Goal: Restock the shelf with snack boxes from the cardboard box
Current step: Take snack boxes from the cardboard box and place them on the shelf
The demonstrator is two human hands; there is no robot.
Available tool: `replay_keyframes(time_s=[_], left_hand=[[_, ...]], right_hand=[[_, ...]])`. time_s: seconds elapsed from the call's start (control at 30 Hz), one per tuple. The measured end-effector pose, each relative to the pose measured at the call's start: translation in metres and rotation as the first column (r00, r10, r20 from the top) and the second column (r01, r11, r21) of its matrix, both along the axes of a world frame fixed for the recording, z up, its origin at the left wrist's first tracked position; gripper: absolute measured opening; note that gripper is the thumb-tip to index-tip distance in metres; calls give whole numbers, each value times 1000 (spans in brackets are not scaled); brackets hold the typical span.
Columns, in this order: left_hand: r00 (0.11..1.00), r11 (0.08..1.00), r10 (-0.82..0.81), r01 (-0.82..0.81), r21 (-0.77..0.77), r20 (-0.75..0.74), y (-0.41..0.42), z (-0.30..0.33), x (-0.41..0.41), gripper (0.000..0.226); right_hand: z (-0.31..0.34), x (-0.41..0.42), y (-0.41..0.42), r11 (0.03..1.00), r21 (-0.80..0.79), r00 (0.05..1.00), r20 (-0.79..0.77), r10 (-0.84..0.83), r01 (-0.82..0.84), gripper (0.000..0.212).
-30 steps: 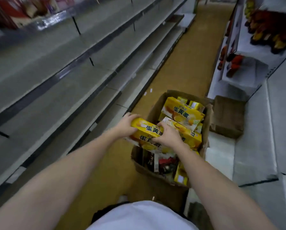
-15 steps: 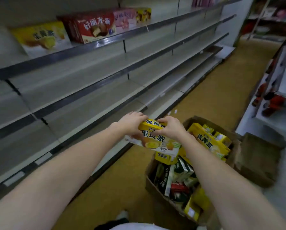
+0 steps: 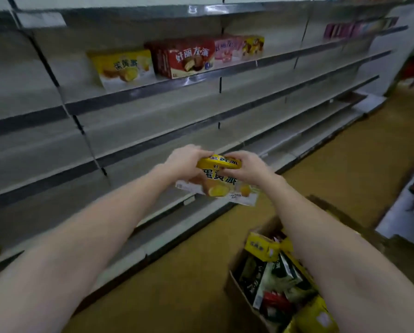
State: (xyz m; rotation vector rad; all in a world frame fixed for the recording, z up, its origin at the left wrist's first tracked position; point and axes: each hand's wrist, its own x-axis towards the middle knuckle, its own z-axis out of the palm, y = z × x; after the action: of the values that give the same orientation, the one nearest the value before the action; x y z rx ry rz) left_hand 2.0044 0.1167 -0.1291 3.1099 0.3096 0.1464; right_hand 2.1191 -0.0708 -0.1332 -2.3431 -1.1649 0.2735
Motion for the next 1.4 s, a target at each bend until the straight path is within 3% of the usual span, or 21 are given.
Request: replay_keyframes(time_s=[0.13,0.33,0.5,0.63,0.87,1.03,1.2,1.4], left_hand=[[999,998,11,-14,64,43,29,33,-10,72],[995,993,56,-64,98,86,71,75,-39,68],[991,988,80,-92,126,103,108,105,-68,72],[988,982,147,-151,110,40,140,127,-87,57],[963,965,167,-203,165,209,165,152,-138,49],[940,952,202,-255,172,275,185,160,-167,47],[909,933,234,-309,182,344,201,167,-187,46],[884,914,241,-346,214,401,224,169,-177,47]], right_hand=[[23,-5,23,1000,1,993,110,28,-29,64],[63,-31,69,999,-43,912,409,34,-18,55],[101,-57,115,998,-59,843,534,62,-36,53],[130,-74,149,994,-95,792,603,96,-48,48],[153,-108,188,997,-32,796,601,75,-70,52],[158,-132,212,984,101,823,564,63,-145,55],[156,-142,240,962,193,779,626,31,-193,57],[159,-124,263,971,111,734,674,83,-212,64]])
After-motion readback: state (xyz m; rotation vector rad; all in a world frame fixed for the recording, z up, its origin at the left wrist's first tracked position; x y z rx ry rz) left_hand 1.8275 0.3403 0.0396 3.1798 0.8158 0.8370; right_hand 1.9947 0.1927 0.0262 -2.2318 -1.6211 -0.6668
